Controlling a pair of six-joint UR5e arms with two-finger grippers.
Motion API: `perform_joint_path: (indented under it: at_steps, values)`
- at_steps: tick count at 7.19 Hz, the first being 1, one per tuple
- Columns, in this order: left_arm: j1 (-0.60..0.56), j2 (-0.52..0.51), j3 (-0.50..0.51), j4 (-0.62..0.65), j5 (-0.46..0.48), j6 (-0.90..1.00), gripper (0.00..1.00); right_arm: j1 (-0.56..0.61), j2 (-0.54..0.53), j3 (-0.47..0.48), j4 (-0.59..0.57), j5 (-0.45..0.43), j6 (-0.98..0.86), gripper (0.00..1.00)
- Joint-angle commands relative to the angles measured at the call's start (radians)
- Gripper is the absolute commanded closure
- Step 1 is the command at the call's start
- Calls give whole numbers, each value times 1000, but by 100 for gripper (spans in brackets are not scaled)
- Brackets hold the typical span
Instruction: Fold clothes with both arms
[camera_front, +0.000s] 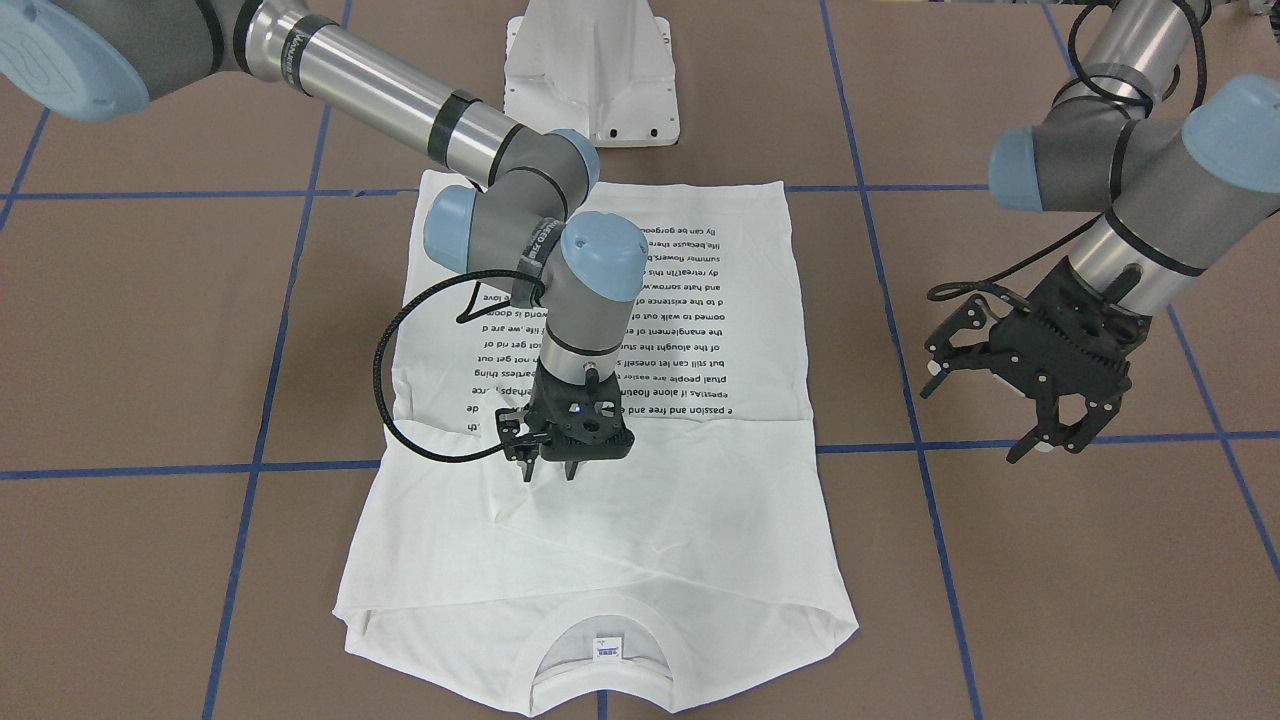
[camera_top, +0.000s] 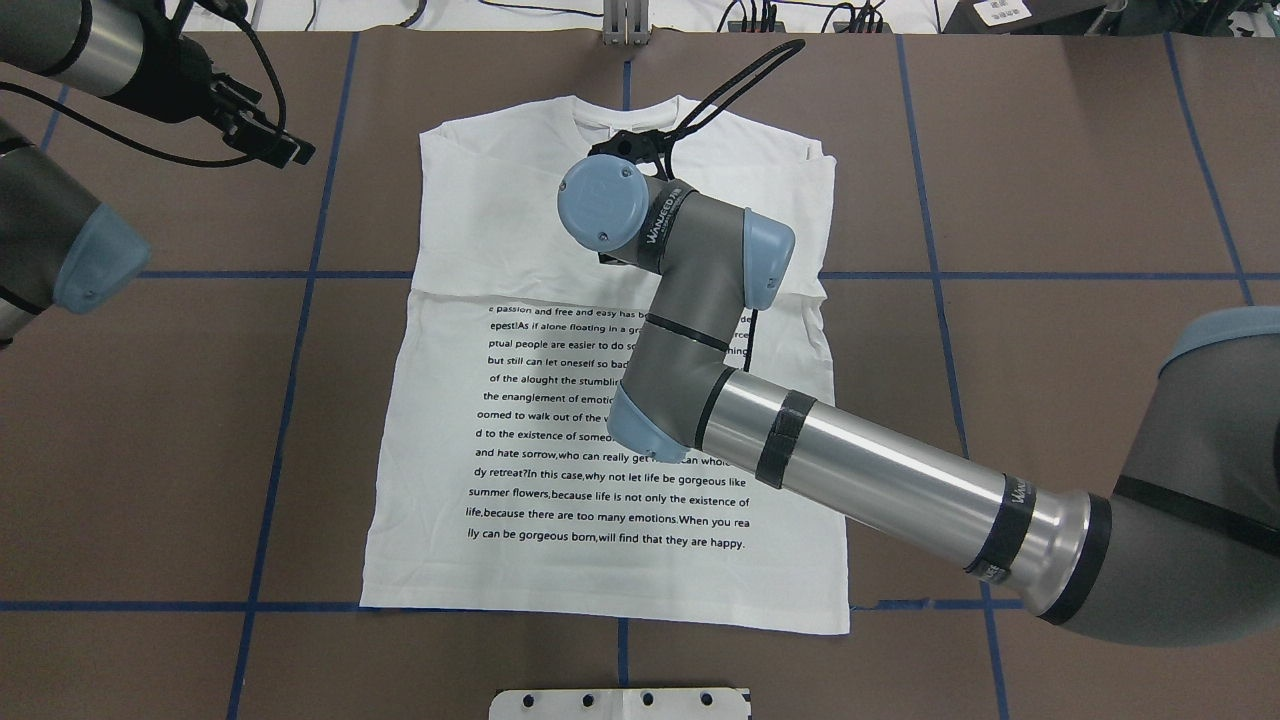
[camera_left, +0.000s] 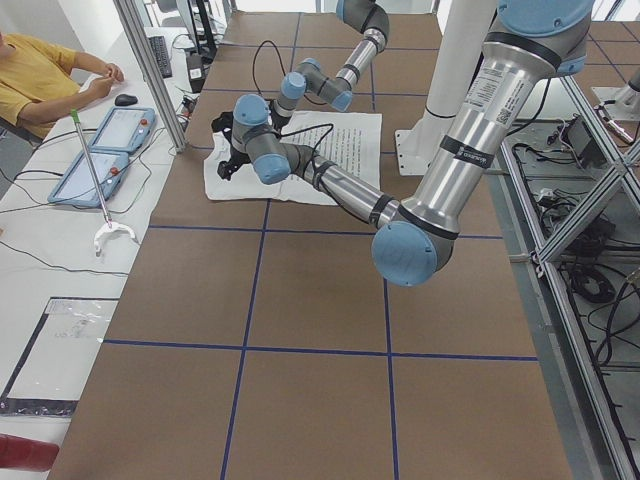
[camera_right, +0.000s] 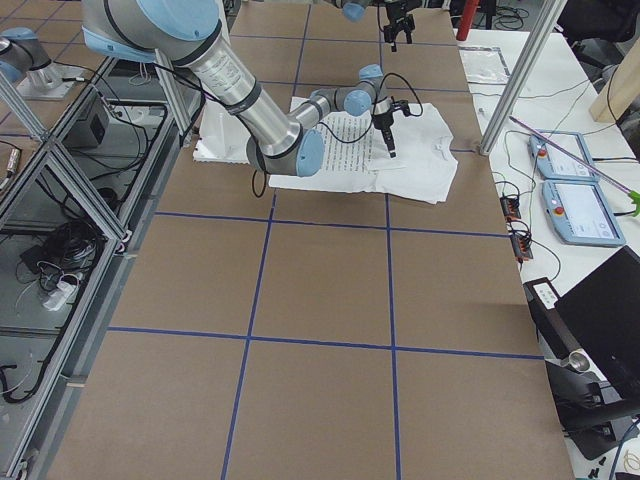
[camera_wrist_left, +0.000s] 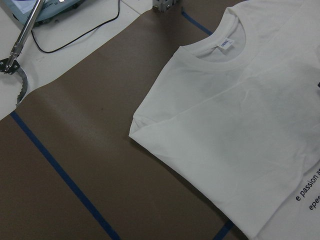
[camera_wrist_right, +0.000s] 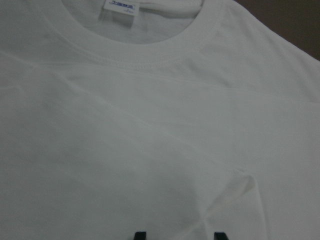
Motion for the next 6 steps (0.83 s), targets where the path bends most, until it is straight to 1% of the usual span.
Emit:
perform_joint_path:
  at_steps: [1,2,3,5,6]
  values:
    - [0,0,0,-2,0,-1,0,0,-1,0,-3,0,6,64]
    - [-1,0,0,-2,0,-1,0,0,-1,0,-3,0,16,98]
    - [0,0,0,-3,0,-1,0,0,-1,0,-4,0,18,100]
    - [-1,2,-2,-3,0,-3,0,3,0,14,-9,5,15,100]
    - [-2,2,-2,-3,0,-3,0,17,-10,43,-42,8,1,100]
